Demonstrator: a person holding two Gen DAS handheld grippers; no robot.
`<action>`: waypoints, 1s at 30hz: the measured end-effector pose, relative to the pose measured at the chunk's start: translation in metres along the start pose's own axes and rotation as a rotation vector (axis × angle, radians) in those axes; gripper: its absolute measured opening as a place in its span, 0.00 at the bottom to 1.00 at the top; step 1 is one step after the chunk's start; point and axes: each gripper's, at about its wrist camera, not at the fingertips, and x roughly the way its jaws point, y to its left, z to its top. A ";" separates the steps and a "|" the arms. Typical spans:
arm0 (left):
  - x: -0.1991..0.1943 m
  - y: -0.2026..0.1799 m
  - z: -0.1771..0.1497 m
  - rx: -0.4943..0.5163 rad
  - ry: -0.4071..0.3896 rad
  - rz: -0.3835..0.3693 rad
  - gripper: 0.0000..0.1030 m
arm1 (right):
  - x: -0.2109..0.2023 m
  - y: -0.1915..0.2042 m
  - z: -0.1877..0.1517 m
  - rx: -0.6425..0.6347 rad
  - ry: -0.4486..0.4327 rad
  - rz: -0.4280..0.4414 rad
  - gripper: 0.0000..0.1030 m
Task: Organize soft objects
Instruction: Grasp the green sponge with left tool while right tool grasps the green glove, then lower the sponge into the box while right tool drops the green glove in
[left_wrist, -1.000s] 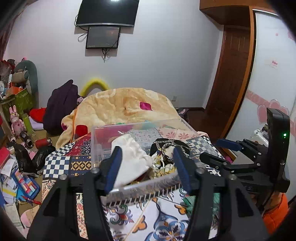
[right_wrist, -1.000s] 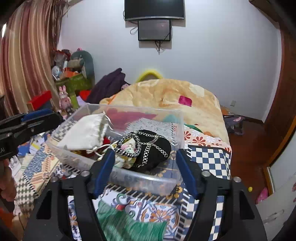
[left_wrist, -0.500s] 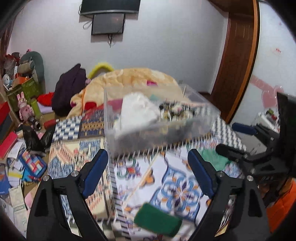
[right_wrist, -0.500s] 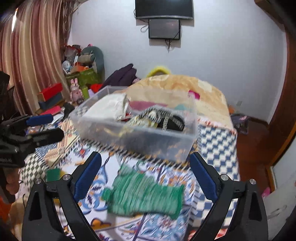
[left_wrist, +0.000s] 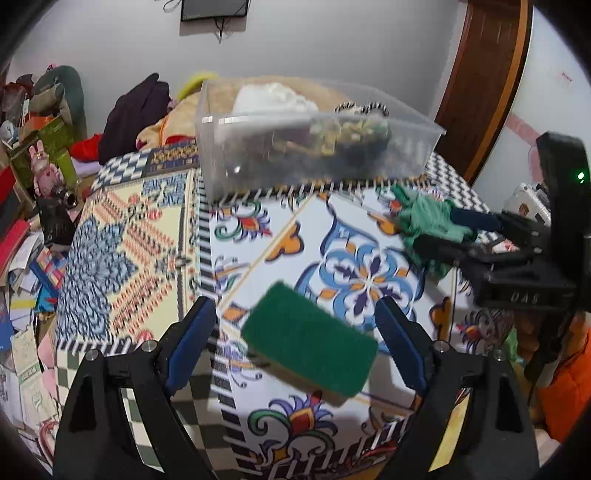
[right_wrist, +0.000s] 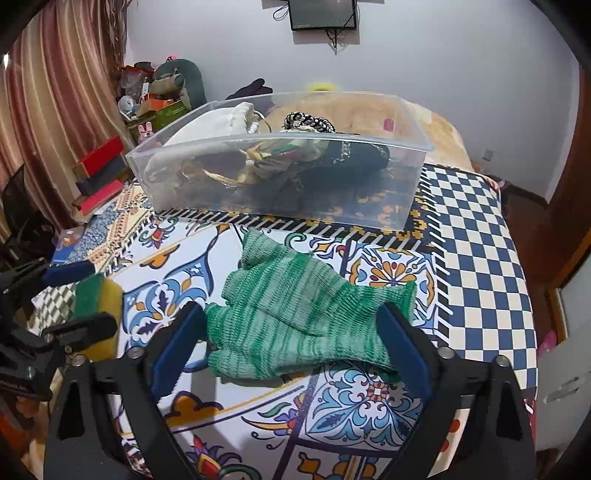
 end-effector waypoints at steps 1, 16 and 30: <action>0.001 0.000 -0.002 -0.002 0.004 -0.002 0.86 | 0.000 0.001 -0.001 -0.006 0.003 0.003 0.70; -0.015 -0.011 0.009 0.017 -0.062 -0.032 0.58 | -0.011 0.004 0.000 -0.018 -0.002 0.042 0.29; -0.042 -0.016 0.076 0.029 -0.261 -0.004 0.58 | -0.057 0.003 0.039 -0.025 -0.181 0.028 0.29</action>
